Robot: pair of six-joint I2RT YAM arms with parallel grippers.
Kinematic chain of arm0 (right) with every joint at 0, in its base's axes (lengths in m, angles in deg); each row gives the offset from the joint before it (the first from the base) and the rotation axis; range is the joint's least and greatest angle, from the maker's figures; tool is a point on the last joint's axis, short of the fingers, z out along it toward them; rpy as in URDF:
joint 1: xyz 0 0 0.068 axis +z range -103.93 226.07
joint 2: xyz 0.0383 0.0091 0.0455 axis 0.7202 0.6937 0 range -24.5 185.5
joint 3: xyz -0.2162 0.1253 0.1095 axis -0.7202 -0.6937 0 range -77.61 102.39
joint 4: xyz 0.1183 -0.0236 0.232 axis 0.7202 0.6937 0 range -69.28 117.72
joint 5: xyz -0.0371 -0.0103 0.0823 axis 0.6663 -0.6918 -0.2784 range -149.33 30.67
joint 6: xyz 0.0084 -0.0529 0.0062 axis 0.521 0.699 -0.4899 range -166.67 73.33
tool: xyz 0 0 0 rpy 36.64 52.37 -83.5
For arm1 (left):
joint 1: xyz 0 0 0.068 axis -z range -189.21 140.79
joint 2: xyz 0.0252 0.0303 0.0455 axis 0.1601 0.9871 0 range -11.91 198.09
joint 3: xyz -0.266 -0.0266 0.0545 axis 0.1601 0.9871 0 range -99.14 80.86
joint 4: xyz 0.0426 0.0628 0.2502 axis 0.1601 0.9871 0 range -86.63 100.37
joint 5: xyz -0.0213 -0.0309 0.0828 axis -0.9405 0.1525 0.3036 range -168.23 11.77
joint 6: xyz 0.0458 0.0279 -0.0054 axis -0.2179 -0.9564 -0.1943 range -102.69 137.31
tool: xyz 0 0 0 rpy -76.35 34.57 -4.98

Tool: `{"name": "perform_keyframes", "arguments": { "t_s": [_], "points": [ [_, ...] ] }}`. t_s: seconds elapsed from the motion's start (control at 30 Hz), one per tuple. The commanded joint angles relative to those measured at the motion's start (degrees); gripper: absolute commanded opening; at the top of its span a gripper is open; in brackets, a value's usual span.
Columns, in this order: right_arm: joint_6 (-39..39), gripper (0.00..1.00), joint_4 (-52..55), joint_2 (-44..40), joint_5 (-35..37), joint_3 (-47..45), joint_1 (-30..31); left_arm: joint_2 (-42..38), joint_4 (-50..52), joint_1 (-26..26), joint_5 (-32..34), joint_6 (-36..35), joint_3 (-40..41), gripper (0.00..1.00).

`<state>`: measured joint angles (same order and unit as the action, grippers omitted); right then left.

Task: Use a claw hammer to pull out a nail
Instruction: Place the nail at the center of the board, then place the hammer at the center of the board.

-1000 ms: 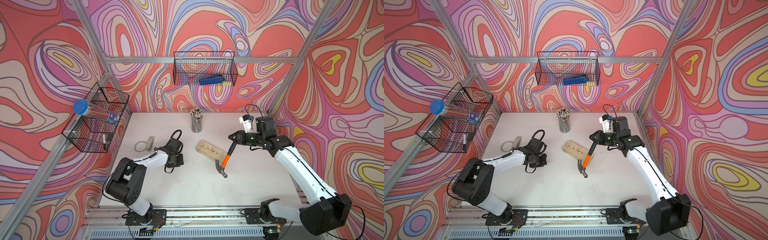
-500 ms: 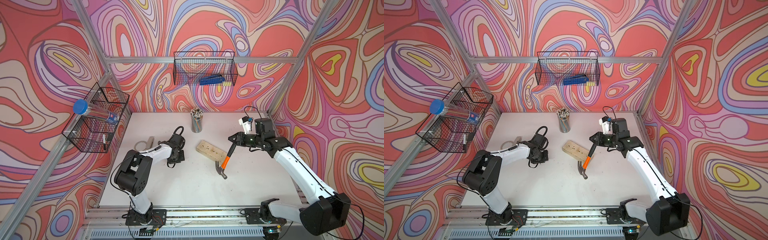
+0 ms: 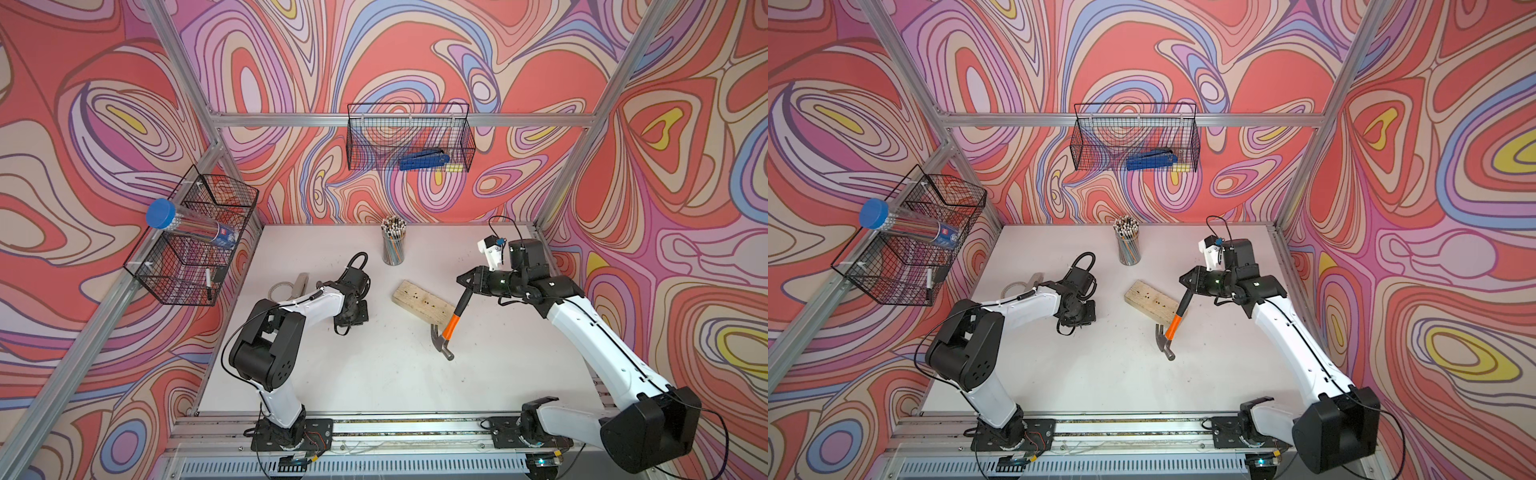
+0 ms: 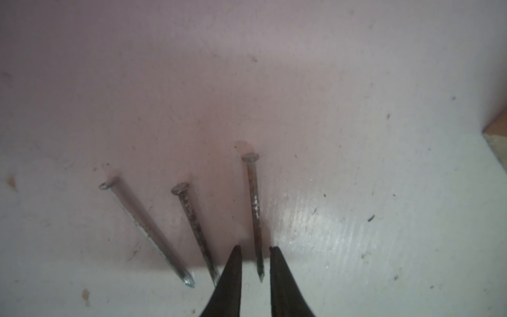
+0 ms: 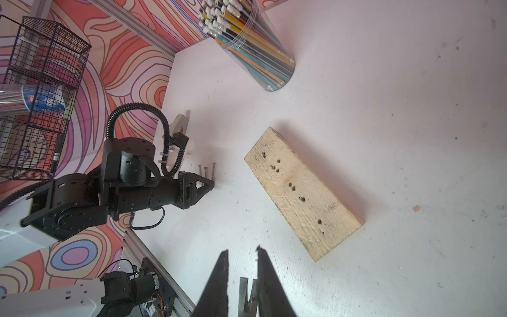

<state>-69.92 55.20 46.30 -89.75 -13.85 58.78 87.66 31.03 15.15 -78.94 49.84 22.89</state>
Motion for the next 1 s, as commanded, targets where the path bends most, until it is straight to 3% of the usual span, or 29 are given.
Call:
{"name": "perform_keyframes", "arguments": {
  "t_s": [0.0,0.23,0.63,0.97],
  "points": [
    [-1.9,0.00,-2.8,-1.5,-1.4,-0.1,-0.3,0.6,3.5,-0.3,1.4,-0.9,-0.5,0.21],
    [-2.1,0.00,-2.8,-1.9,1.2,0.2,-0.3,-0.9,4.7,-0.1,0.7,-2.7,-1.9,0.22],
    [-4.5,0.00,-8.0,-0.6,17.1,3.0,-0.6,-9.9,3.4,2.7,-6.8,-7.8,-3.7,0.28],
    [-5.9,0.00,-18.4,2.4,30.6,1.4,-1.4,-21.6,-8.9,6.6,-10.4,-10.1,6.0,0.41]
  ]
}}
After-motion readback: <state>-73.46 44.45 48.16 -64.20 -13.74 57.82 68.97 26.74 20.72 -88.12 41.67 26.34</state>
